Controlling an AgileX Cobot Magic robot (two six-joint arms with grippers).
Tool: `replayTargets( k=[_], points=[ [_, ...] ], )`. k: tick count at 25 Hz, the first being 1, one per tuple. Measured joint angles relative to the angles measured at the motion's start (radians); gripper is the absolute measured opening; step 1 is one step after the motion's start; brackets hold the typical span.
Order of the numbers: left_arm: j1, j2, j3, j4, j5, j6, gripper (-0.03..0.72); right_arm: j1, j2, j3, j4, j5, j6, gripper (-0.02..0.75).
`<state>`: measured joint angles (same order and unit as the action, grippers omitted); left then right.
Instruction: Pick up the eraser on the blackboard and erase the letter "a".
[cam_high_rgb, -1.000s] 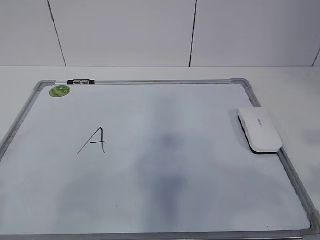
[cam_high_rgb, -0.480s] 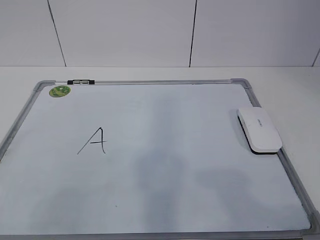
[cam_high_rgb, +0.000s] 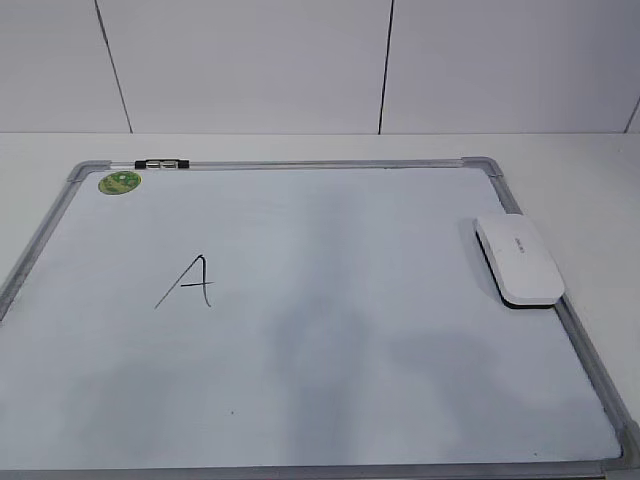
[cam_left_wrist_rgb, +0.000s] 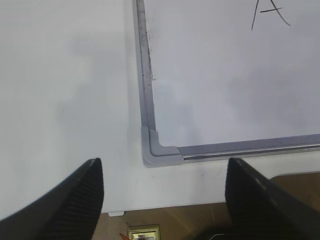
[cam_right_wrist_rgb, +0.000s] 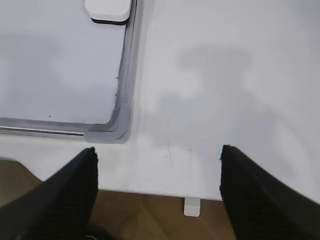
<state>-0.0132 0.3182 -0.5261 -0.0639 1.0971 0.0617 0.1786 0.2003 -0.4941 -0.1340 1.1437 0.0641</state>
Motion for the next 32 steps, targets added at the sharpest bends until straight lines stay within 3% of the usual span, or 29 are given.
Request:
replayTargets(
  k=[19,27,32],
  points=[
    [0.000,-0.010,0.000,0.000,-0.001,0.000,0.554,-0.007,-0.004,0.000,0.000,-0.005,-0.004,0.589],
    [0.000,-0.181,0.000,0.000,-0.001,-0.002,0.554,-0.189,-0.076,0.000,-0.004,-0.005,-0.004,0.589],
    [0.000,-0.296,0.000,0.000,-0.001,-0.002,0.539,-0.218,-0.165,0.000,-0.004,-0.005,-0.004,0.589]
  ],
)
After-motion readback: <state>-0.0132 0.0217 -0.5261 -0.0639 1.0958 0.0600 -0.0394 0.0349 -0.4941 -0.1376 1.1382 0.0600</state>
